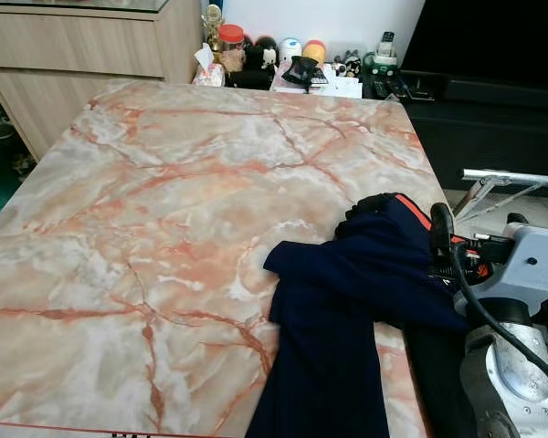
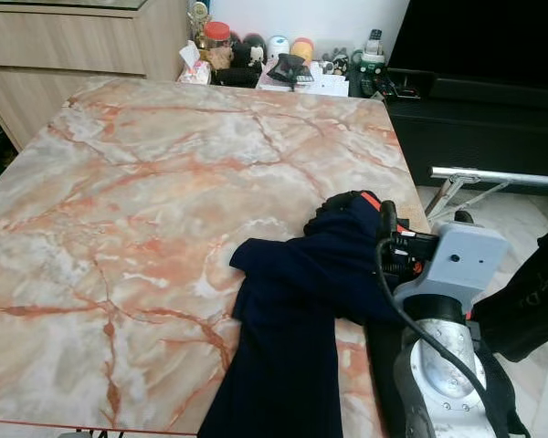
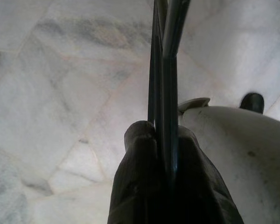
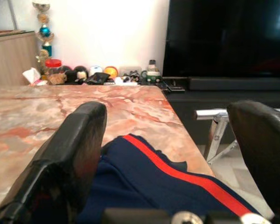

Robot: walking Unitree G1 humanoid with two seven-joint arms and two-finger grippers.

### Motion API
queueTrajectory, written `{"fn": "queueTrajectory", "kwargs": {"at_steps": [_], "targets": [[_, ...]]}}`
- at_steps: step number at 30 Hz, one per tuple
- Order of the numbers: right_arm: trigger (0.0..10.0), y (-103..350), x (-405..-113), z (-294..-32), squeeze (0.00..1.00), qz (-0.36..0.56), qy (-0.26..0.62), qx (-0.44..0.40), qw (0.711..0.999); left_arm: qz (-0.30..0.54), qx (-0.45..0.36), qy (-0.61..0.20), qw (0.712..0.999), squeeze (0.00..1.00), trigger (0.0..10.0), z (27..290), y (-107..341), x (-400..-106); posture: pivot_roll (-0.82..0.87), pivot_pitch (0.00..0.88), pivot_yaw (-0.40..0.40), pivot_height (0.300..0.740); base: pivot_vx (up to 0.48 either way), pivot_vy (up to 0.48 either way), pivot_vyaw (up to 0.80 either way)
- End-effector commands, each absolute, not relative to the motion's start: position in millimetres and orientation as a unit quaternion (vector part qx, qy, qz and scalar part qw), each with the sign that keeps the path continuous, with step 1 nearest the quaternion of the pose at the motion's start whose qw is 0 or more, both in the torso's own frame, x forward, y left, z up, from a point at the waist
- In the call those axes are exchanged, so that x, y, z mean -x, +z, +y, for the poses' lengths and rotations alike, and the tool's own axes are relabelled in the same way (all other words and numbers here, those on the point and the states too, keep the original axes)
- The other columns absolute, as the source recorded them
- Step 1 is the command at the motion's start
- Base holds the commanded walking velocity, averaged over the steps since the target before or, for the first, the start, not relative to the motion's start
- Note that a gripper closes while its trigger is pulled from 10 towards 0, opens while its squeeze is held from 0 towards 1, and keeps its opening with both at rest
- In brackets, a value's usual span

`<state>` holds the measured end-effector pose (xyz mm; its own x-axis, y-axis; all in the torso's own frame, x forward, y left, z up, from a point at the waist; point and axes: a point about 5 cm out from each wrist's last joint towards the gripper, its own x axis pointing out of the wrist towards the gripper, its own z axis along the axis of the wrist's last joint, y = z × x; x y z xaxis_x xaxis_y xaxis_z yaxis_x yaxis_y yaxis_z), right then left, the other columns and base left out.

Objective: Hang hanger

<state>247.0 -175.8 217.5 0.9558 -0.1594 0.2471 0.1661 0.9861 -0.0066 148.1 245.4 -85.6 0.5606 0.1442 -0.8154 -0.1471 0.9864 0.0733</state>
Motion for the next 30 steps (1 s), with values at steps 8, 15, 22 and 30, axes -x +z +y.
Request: {"fn": "queueTrajectory", "kwargs": {"at_steps": [8,15,22,30], "targets": [[10.0,212.7,-249.9,-172.3,0.0,-0.124,-0.076,0.008,0.989,0.484,-0.011,0.07,0.872,0.0,10.0,235.5,-93.6,-134.0,-0.03,0.159,-0.097,0.74,0.0,-0.233,0.0],[10.0,210.4,-250.6,-171.5,0.0,-0.123,-0.073,0.006,0.99,0.484,-0.012,0.065,0.873,0.0,10.0,230.9,-94.2,-135.6,-0.03,0.148,-0.098,0.74,0.0,-0.48,0.0],[10.0,209.3,-250.1,-168.2,0.0,-0.126,-0.063,0.008,0.99,0.483,-0.012,0.061,0.874,0.0,10.0,229.5,-94.2,-136.3,-0.03,0.14,-0.096,0.74,0.0,-0.48,0.0],[10.0,211.2,-249.9,-167.7,0.0,-0.135,-0.059,0.012,0.989,0.484,-0.014,0.056,0.873,0.0,10.0,228.4,-94.5,-136.1,-0.03,0.147,-0.097,0.74,0.0,-0.48,0.0]]}}
